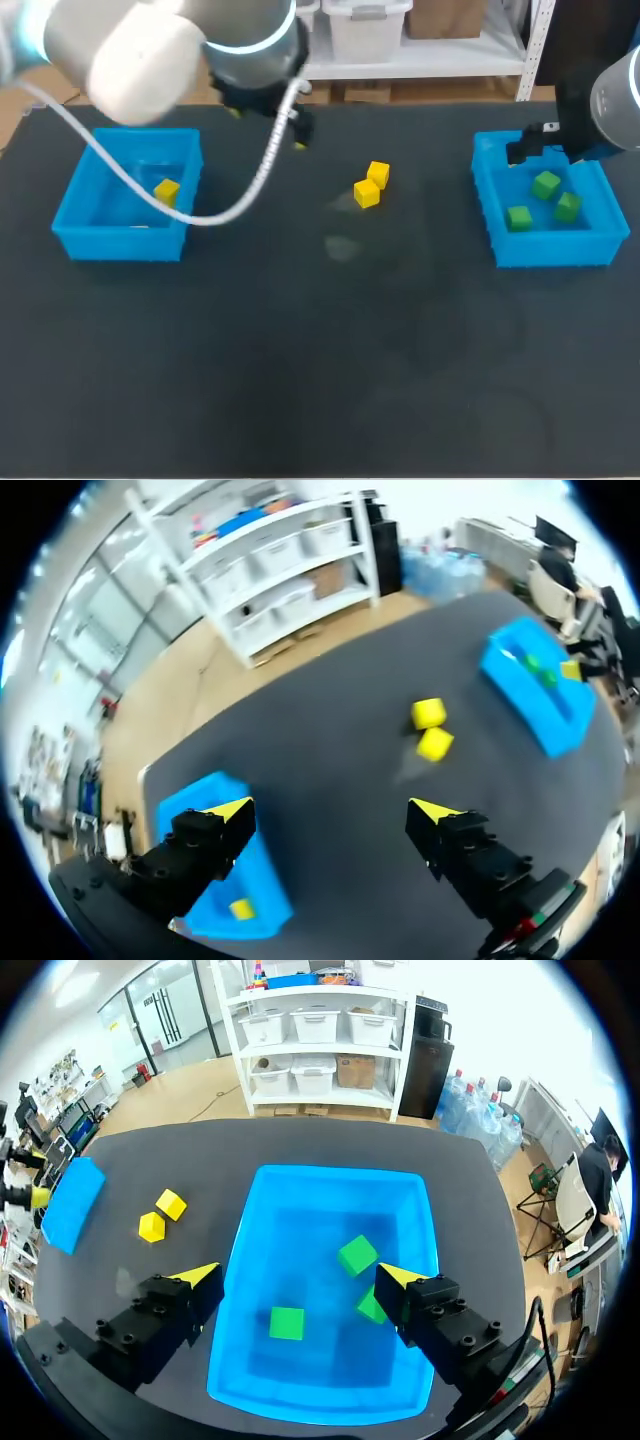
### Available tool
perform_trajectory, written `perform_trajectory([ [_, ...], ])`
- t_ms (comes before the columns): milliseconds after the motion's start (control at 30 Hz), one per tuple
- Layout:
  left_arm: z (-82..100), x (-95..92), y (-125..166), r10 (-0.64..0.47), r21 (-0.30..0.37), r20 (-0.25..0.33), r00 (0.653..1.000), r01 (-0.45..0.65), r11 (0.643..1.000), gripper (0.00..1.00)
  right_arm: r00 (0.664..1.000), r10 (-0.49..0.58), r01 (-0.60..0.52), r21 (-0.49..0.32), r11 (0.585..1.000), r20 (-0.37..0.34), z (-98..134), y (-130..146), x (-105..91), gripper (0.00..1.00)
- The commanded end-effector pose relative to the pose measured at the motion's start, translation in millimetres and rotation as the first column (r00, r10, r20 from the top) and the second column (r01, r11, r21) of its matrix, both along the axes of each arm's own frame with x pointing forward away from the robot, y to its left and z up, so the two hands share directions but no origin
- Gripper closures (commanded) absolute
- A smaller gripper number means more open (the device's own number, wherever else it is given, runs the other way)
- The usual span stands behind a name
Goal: Put the green cubes in the right bin and the yellow cubes in the left bin.
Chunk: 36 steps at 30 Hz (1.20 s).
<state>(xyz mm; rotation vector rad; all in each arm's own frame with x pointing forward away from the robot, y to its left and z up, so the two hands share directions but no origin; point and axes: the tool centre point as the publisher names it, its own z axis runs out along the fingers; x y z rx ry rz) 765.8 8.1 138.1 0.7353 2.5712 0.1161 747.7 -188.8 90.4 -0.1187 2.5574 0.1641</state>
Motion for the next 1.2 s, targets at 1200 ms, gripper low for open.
perform_trajectory([
  [1200, -118.9, 38.5, -134.9, -0.39, -0.088, -0.43, 0.814, 0.392, 0.916, 0.0, 1.0, -0.002, 0.002, -0.001, 1.0, 0.005, -0.5, 0.1, -1.1, 0.0],
])
